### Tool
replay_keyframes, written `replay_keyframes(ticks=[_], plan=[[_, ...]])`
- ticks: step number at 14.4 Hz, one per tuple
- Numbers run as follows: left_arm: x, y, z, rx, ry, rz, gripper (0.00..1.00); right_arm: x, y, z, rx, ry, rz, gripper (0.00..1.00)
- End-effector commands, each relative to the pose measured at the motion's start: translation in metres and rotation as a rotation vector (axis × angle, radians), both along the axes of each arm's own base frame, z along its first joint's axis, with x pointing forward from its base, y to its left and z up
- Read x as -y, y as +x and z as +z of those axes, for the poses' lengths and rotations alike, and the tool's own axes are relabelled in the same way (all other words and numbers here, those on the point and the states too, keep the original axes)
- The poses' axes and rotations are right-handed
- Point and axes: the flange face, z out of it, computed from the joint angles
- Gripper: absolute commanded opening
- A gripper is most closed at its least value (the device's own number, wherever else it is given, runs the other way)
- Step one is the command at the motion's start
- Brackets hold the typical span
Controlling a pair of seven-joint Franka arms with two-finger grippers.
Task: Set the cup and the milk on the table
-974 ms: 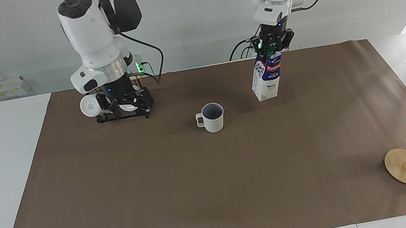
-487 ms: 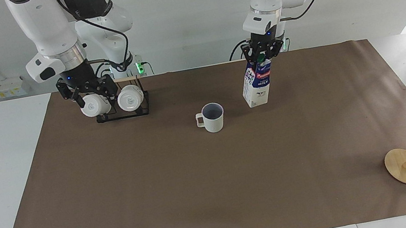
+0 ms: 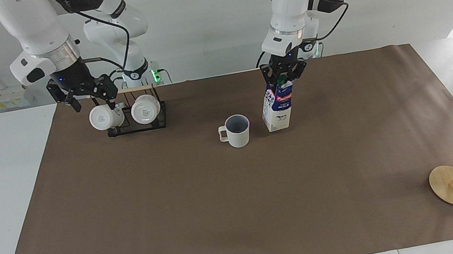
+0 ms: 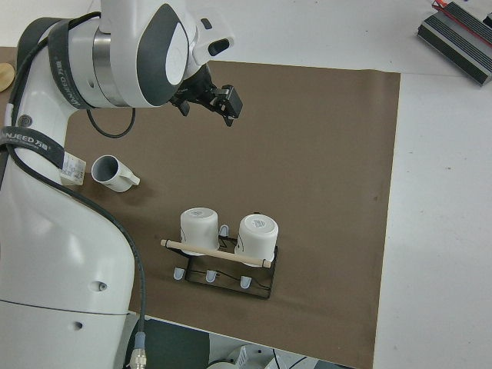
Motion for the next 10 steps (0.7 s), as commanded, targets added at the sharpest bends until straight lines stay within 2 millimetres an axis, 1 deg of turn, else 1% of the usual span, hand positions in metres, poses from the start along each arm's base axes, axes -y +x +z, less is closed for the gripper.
replay_keyframes(ticks=[1,5,7,9,10], plan=[[0.001,-0.005,-0.015,0.016,-0.009,0.012,0.46,0.003,0.000,0.007,-0.006,0.013,0.026,1.00],[0.001,-0.003,-0.022,0.008,-0.005,0.013,0.52,0.002,0.001,0.008,0.016,0.018,0.028,1.00],[0.001,-0.002,-0.025,0.010,0.007,0.008,0.54,0.001,0.001,0.007,0.014,0.019,0.031,1.00],[0.003,0.001,-0.030,0.014,0.000,0.042,0.54,0.001,0.001,0.008,0.016,0.019,0.055,1.00],[0.004,0.002,-0.032,0.012,-0.003,0.057,0.55,0.002,0.000,0.008,0.013,0.021,0.054,1.00]])
